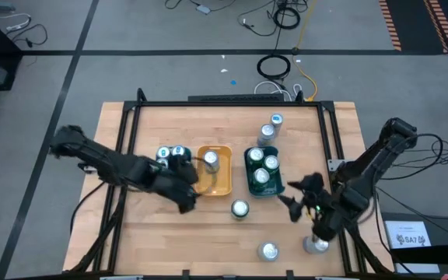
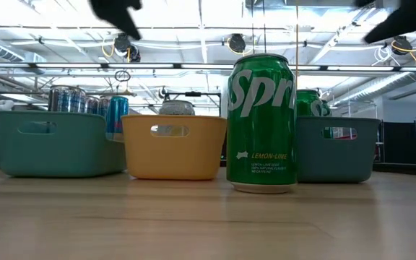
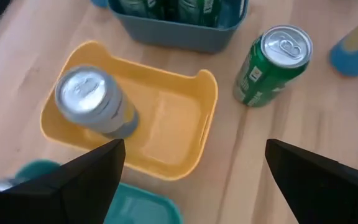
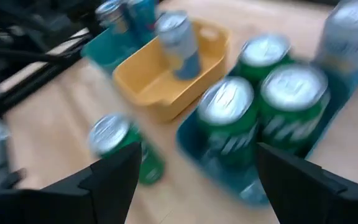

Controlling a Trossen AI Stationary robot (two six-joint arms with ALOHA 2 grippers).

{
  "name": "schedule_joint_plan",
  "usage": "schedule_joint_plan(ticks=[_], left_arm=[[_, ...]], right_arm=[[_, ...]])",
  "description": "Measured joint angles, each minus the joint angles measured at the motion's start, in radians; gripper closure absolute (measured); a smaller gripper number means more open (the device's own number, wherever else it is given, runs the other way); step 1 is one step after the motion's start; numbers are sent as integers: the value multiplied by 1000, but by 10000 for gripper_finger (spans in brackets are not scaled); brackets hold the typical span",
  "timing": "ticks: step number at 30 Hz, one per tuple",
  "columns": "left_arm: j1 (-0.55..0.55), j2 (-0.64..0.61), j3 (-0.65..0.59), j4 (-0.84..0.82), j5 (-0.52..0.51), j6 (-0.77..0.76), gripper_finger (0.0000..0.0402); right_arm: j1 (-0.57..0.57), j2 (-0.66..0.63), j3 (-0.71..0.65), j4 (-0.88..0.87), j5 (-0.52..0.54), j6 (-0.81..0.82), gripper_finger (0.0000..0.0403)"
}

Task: Sort soda cans
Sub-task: Put the blue-white soda can into the yellow bin

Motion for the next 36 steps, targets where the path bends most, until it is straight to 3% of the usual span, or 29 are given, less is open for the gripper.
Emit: schedule_joint_plan(ticks=[5,9,15,18,21,24,36], left_arm=[[29,-300,-304,198,22,-3,6],[46,-494,-437,248,42,-3,6],[71,-659,-477,239,45,82,6],[83,-704,-477,239,45,156,6],[95,-730,-477,238,45,206,6],[104,-742,-477,236,45,247,6],[159,-850,-477,134,43,307,6]], right_arm=[[-232,-49,43,-65,21,-48,101],[-480,-93,139,-162,-7,-55,101],[-892,-90,251,-128,-291,-283,101],[-1043,-62,263,-68,-461,-314,101],[-1127,-11,263,-8,-618,-317,101],[-1160,67,263,9,-698,-322,101],[-1211,252,262,12,-769,-274,101]])
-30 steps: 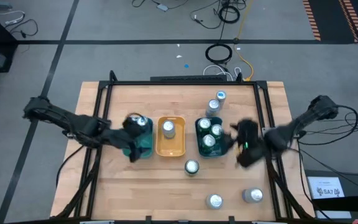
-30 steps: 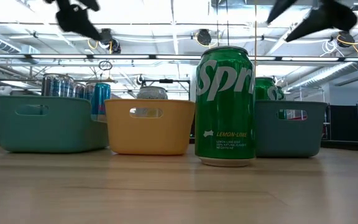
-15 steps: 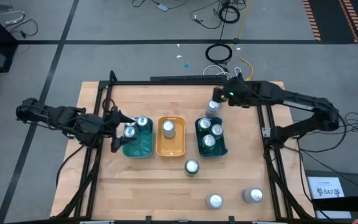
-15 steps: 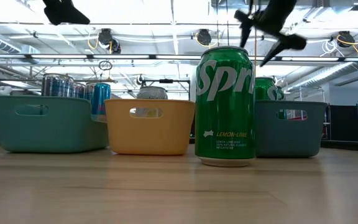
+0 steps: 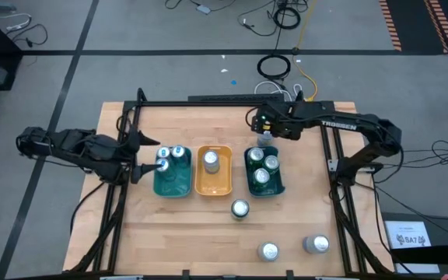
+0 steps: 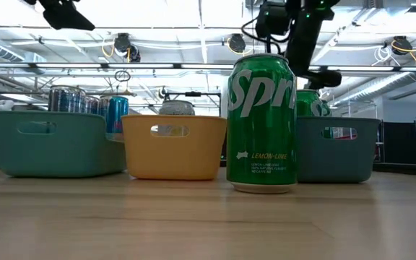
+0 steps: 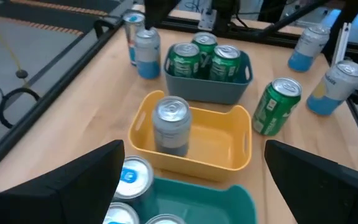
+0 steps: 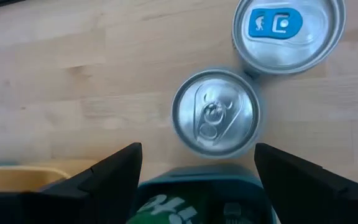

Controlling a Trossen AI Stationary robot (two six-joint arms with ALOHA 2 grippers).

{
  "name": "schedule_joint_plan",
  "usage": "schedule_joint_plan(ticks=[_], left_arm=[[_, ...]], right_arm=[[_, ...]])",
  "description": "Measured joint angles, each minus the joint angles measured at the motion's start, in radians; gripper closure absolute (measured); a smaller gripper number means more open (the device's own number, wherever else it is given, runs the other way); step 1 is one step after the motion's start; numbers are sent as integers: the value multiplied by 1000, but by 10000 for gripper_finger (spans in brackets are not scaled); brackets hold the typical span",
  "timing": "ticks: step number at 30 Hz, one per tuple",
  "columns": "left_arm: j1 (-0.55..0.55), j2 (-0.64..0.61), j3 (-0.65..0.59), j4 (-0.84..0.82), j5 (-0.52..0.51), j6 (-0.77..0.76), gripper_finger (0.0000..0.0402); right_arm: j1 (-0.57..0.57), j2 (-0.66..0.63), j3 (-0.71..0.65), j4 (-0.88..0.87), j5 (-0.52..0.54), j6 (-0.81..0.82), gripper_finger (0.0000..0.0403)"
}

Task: Sort soda cans
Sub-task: Put the blue-white soda can into the yellow bin

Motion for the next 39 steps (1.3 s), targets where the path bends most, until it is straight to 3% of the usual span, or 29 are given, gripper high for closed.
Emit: schedule_joint_plan(ticks=[11,22,27,39], left_arm=[[43,-51,0,-61,-5,35,6],[56,-77,0,-110,-2,50,6],[56,-96,1,-121,10,49,6],[56,-105,1,-132,29,48,6]], right_arm=[[-30,31,0,-12,21,13,101],[-44,150,5,25,16,2,101],[-50,155,3,85,64,-15,101],[-55,150,1,96,56,-52,101]])
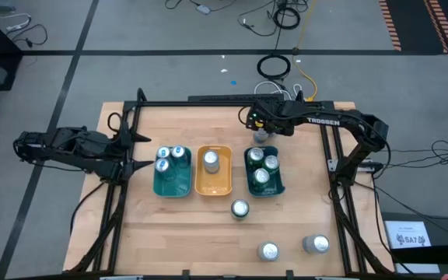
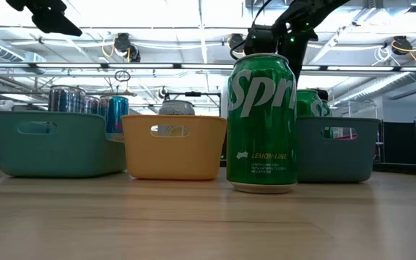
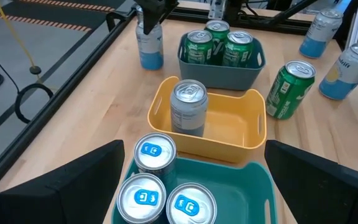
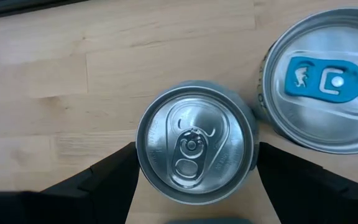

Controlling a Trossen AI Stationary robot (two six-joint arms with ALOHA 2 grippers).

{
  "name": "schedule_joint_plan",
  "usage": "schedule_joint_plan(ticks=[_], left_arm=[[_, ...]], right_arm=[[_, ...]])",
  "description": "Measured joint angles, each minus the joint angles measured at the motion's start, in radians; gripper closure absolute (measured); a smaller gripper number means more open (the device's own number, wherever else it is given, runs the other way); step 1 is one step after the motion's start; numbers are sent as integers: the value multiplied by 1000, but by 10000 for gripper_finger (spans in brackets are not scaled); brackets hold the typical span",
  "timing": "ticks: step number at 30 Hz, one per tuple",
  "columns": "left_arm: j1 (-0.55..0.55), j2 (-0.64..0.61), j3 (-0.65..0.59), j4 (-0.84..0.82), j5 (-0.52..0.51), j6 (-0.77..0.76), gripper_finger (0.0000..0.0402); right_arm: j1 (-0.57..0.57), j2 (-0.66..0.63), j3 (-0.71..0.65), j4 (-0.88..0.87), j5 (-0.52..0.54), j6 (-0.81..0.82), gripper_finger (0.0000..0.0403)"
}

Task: Sort soda cans
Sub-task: Put the blue-white soda can into the yellow bin

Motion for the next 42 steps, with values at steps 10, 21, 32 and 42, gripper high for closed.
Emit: schedule_joint_plan(ticks=[10,21,32,42], left_arm=[[0,0,0,0,0,-3,6],[0,0,0,-3,-1,-24,6],[0,0,0,-4,-7,-24,6],[0,-1,0,-8,25,-24,6]], right_arm=[[4,0,-3,24,-1,-58,81],[4,2,-5,35,15,27,10],[12,17,-3,75,79,44,16],[15,95,-3,73,74,61,41]])
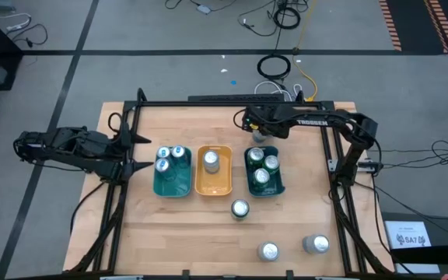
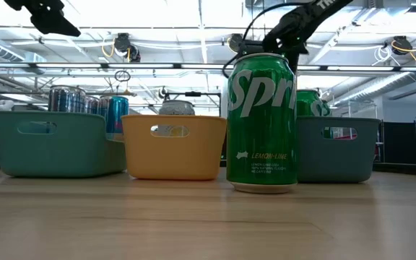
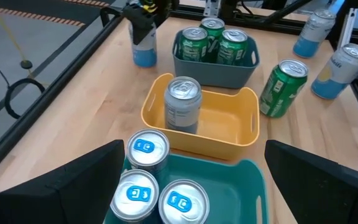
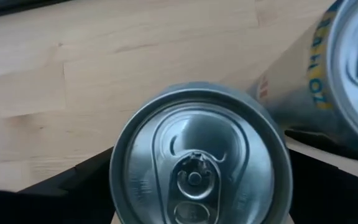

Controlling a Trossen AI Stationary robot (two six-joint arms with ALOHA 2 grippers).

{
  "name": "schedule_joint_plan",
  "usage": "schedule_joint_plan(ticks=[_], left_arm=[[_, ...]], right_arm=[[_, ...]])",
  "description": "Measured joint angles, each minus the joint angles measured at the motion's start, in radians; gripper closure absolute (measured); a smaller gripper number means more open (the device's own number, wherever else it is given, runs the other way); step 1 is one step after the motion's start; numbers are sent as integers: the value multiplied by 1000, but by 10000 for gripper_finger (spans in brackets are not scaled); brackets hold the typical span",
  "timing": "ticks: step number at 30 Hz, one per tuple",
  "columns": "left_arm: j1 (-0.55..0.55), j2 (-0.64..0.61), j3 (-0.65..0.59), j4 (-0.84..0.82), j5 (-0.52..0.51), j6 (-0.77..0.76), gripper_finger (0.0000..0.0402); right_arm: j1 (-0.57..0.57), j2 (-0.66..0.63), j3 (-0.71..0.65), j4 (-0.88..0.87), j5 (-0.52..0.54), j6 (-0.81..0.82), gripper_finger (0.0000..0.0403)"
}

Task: Sort soda cans
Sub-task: Put the blue-white soda can into the yellow bin

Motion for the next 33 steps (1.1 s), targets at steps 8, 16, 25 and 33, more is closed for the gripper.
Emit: schedule_joint_plan(ticks=[8,16,25,33], left_arm=[[0,0,0,0,5,-2,6],[0,0,0,15,5,-28,6],[0,0,0,46,5,-50,6],[0,0,0,46,6,-81,6]], right_arm=[[24,-6,0,-4,25,-22,119],[123,-94,0,10,67,-37,112],[267,-305,0,118,124,-171,109],[370,-348,2,256,-30,-382,109]])
